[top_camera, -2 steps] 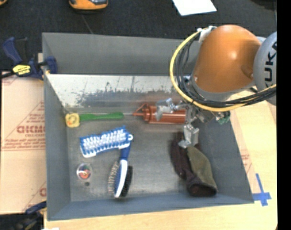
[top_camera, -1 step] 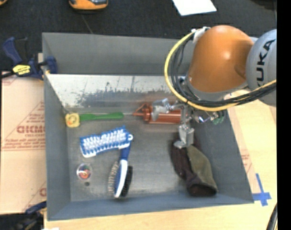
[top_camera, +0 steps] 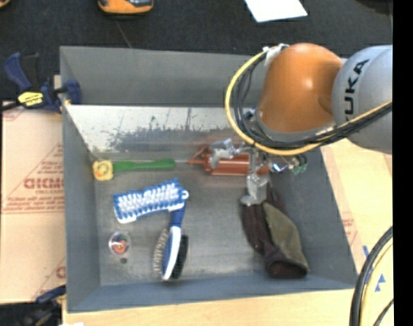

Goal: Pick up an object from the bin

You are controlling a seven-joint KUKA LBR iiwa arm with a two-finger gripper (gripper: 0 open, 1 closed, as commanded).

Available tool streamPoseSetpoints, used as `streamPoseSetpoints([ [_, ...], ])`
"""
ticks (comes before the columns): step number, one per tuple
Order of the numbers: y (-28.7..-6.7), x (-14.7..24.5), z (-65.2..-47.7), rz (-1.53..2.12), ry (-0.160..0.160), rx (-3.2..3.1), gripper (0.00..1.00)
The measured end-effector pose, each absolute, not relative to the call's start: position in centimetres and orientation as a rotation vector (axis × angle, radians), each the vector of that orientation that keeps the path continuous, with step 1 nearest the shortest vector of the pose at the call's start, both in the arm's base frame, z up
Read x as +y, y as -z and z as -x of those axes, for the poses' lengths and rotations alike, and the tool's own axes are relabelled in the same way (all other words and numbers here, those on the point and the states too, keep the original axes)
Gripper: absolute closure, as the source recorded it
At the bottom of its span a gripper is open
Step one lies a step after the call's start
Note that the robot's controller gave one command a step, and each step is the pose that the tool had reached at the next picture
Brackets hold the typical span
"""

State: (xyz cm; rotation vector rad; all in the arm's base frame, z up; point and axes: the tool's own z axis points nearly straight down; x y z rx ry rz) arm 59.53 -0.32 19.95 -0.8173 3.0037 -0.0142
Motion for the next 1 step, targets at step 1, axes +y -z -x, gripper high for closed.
streamPoseSetpoints([
  [1,-12.78,0.19,-58.12,0.745,0.009,3.026,0.0],
])
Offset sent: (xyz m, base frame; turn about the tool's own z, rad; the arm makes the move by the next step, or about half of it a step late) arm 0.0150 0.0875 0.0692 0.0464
